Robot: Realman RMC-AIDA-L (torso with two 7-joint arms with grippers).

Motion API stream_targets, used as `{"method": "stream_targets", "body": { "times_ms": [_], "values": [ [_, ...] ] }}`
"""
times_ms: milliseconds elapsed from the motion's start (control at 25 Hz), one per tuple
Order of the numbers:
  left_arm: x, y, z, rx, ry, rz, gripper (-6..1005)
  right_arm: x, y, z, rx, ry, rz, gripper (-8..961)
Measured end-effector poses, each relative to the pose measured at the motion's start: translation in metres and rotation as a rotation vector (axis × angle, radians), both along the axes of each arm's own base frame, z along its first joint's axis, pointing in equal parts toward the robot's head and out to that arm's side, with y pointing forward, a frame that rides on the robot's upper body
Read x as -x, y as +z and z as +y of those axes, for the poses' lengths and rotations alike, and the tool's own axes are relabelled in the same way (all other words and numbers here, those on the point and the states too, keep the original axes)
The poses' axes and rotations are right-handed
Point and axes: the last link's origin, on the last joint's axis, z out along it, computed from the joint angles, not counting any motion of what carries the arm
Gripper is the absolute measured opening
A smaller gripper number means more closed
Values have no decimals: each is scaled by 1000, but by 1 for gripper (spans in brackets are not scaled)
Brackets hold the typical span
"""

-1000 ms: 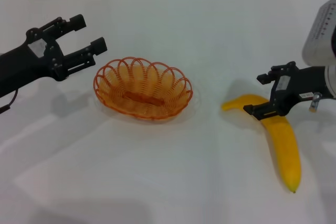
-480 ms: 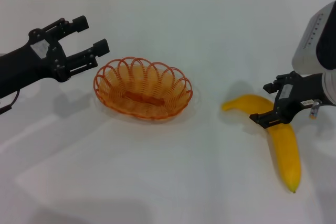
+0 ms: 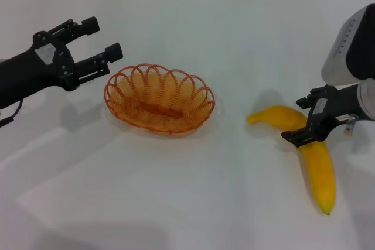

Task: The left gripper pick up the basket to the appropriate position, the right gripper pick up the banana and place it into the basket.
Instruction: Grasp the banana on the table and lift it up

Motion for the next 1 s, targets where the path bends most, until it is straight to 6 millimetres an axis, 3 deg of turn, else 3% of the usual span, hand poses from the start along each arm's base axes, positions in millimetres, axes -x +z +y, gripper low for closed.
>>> {"method": "stream_targets", "body": {
  "times_ms": [1000],
  "values": [
    [-1,-1,0,1,-1,-1,798,1,-4,4,14,-7,-1,835]
  ]
}}
